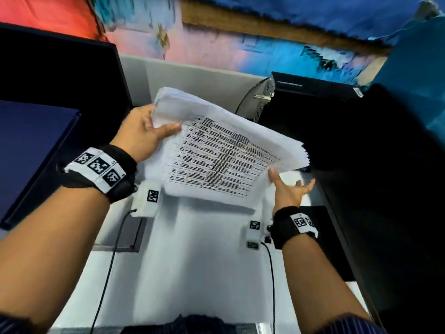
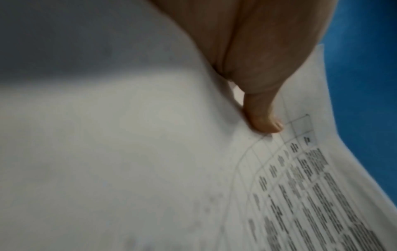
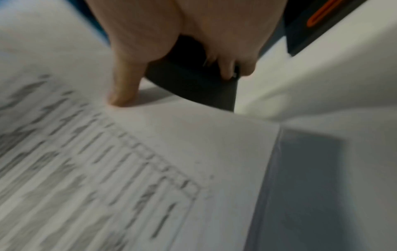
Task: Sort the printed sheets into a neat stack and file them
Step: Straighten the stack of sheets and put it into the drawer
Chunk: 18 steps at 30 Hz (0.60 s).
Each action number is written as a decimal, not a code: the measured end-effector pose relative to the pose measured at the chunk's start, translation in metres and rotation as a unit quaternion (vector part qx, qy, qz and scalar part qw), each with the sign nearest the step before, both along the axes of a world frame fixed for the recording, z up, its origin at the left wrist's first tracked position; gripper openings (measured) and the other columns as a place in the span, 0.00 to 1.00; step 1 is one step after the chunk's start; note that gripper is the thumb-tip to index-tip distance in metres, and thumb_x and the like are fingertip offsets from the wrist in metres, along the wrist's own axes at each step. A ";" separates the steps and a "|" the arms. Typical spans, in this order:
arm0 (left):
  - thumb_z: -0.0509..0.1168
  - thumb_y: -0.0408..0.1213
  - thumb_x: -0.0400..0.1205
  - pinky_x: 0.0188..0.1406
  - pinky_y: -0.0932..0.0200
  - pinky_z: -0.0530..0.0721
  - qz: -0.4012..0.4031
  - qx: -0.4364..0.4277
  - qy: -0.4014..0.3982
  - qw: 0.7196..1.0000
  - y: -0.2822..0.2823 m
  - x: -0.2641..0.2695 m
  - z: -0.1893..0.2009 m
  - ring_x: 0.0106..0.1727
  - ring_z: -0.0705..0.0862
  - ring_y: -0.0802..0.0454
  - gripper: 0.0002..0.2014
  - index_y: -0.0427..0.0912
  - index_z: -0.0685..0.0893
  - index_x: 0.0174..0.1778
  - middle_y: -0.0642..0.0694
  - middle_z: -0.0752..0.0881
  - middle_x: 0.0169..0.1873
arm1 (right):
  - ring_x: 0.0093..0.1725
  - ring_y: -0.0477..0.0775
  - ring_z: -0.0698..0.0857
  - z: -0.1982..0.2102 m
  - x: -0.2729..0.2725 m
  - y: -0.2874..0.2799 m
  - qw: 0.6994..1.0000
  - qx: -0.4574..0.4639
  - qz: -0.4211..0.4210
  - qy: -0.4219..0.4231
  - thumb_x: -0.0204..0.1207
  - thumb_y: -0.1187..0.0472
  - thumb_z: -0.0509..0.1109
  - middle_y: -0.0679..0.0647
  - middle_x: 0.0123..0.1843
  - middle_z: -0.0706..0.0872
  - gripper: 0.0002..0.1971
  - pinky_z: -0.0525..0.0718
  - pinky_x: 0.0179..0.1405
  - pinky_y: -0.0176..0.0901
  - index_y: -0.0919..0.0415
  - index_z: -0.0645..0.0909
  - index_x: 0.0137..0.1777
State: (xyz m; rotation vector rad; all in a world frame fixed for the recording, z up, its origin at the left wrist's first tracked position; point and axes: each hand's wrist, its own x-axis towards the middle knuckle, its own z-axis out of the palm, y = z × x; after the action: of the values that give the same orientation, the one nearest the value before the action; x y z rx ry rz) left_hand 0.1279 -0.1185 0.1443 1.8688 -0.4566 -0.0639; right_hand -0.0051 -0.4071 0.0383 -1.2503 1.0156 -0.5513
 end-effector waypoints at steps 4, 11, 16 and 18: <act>0.76 0.35 0.76 0.61 0.46 0.86 0.009 -0.097 0.112 0.989 0.003 -0.003 -0.029 0.55 0.90 0.47 0.20 0.35 0.85 0.63 0.45 0.92 0.54 | 0.68 0.54 0.80 0.006 0.000 -0.015 0.992 0.046 0.100 -0.063 0.67 0.63 0.83 0.57 0.76 0.74 0.46 0.77 0.67 0.47 0.56 0.61 0.82; 0.73 0.30 0.79 0.53 0.62 0.88 0.125 -0.148 0.088 0.977 -0.038 -0.047 -0.072 0.53 0.90 0.56 0.14 0.40 0.84 0.60 0.48 0.90 0.53 | 0.47 0.46 0.92 0.021 -0.014 0.005 0.986 -0.138 0.058 -0.071 0.71 0.67 0.80 0.49 0.49 0.92 0.13 0.90 0.48 0.41 0.58 0.85 0.55; 0.79 0.28 0.71 0.51 0.53 0.88 0.168 -0.066 0.149 0.972 -0.028 -0.054 -0.117 0.50 0.88 0.48 0.18 0.42 0.82 0.55 0.46 0.88 0.49 | 0.45 0.46 0.88 -0.010 -0.035 0.020 0.990 -0.114 0.062 -0.058 0.70 0.70 0.80 0.49 0.47 0.89 0.16 0.86 0.45 0.32 0.55 0.82 0.53; 0.79 0.33 0.73 0.51 0.48 0.89 0.166 -0.083 0.164 0.969 -0.028 -0.052 -0.122 0.49 0.89 0.46 0.16 0.41 0.83 0.53 0.43 0.89 0.49 | 0.37 0.43 0.87 -0.012 -0.036 0.019 0.990 -0.112 0.069 -0.054 0.71 0.71 0.79 0.50 0.40 0.87 0.11 0.84 0.38 0.29 0.61 0.82 0.49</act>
State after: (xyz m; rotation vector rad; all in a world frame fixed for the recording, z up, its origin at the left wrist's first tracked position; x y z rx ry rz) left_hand 0.0760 -0.1465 0.0225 1.7052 0.0806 -0.1041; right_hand -0.0406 -0.3880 0.0261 -1.4613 0.7856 -0.6293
